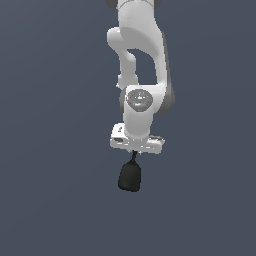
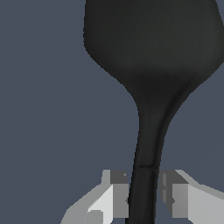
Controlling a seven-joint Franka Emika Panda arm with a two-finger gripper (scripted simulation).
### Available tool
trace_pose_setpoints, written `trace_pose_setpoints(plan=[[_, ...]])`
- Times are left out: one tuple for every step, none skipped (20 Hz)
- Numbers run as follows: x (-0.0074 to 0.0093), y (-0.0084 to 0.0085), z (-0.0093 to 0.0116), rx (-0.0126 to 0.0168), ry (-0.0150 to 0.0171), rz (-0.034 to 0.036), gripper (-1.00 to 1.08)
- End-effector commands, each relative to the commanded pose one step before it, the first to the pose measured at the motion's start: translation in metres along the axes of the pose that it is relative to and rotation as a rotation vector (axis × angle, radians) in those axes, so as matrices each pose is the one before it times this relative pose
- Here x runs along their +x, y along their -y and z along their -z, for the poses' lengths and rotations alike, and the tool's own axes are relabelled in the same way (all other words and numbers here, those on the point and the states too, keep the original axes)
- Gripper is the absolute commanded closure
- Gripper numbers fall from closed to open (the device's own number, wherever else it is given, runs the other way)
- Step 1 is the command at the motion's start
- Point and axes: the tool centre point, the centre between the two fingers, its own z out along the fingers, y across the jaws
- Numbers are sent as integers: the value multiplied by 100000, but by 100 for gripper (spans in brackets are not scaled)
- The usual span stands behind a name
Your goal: Pick up the object and move it to a goal position.
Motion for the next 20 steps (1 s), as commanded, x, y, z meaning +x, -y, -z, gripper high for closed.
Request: trace_pose_setpoints(plan=[[305, 1549, 2547, 11, -225, -13, 108], [122, 617, 968, 0, 0, 0, 108], [120, 588, 922, 0, 0, 0, 108], [115, 549, 859, 0, 0, 0, 108], [112, 507, 791, 0, 0, 0, 108], [110, 466, 724, 0, 0, 0, 108], [107, 427, 658, 0, 0, 0, 108], [103, 389, 597, 0, 0, 0, 108], [96, 353, 540, 0, 0, 0, 108], [88, 318, 485, 0, 0, 0, 108], [80, 283, 431, 0, 0, 0, 108], [72, 249, 377, 0, 0, 0, 108], [64, 215, 324, 0, 0, 0, 108], [57, 181, 271, 0, 0, 0, 108], [51, 147, 218, 0, 0, 0, 108], [44, 114, 165, 0, 0, 0, 108], [38, 80, 113, 0, 0, 0, 108], [34, 25, 78, 42, -13, -20, 108], [27, 14, 8, 0, 0, 0, 108], [20, -19, -43, 0, 0, 0, 108]])
